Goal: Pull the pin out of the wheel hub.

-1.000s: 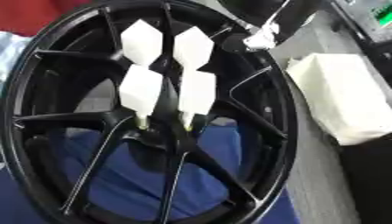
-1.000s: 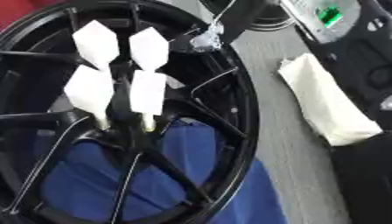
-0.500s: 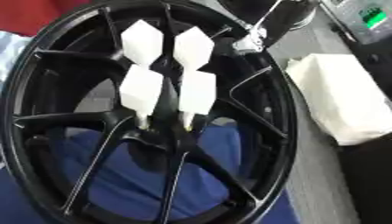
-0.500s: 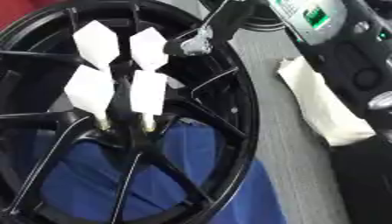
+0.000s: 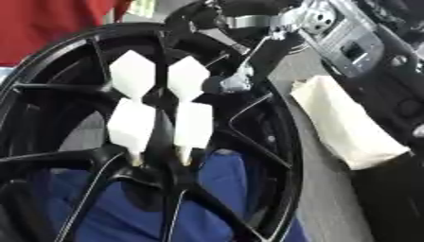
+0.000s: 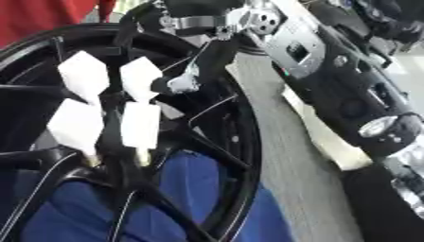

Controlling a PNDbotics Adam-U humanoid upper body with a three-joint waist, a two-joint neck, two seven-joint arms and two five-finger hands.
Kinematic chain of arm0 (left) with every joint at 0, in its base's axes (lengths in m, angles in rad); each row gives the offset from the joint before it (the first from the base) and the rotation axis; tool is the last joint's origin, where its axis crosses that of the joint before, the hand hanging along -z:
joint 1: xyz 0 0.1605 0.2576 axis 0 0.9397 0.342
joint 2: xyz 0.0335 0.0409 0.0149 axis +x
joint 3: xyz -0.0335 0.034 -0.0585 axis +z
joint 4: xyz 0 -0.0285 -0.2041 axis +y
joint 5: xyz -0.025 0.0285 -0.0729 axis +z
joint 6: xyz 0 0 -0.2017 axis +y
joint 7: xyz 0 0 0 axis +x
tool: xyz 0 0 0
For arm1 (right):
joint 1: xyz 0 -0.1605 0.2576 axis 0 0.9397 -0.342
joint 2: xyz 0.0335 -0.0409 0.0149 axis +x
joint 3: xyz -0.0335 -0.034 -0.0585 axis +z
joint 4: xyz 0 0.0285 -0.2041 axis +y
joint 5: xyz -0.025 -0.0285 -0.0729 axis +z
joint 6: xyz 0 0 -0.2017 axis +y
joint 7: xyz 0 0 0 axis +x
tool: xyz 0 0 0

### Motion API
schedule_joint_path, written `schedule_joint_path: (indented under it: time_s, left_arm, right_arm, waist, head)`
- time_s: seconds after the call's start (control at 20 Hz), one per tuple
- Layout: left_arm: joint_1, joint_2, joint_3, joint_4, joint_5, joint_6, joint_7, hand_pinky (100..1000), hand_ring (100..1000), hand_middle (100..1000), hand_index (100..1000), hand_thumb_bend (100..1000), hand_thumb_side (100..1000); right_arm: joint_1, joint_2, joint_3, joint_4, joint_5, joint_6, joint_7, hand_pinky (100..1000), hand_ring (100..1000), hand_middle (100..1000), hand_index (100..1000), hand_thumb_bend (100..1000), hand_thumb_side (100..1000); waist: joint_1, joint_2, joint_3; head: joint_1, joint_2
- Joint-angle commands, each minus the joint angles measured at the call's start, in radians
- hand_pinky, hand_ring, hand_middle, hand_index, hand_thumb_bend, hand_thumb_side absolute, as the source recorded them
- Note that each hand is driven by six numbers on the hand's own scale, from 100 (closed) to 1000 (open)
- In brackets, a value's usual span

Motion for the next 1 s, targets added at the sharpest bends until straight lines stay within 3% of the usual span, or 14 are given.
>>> schedule_joint_path:
  time_s: [0.05, 0.65, 1.0]
  left_arm:
    - [-0.004, 0.015, 0.01, -0.016, 0.003, -0.001, 0.001, 639, 628, 598, 718, 100, 647]
    - [-0.003, 0.013, 0.011, -0.015, 0.005, -0.001, 0.002, 640, 628, 596, 717, 100, 654]
    - [-0.002, 0.013, 0.01, -0.014, 0.006, -0.001, 0.003, 640, 628, 596, 717, 100, 657]
  right_arm:
    - [-0.017, -0.013, -0.003, 0.001, -0.006, -0.258, 0.252, 940, 1000, 826, 940, 273, 640]
    - [-0.013, -0.005, 0.001, 0.013, 0.017, -0.264, 0.252, 933, 1000, 806, 927, 291, 625]
    - [-0.012, -0.003, 0.003, 0.022, 0.026, -0.268, 0.252, 930, 888, 707, 854, 277, 600]
  waist:
    - [0.013, -0.023, 0.001]
    - [0.009, -0.018, 0.007]
    - [0.006, -0.014, 0.008]
  head:
    - [-0.001, -0.01]
    - [0.014, 0.008]
    - [0.013, 0.011]
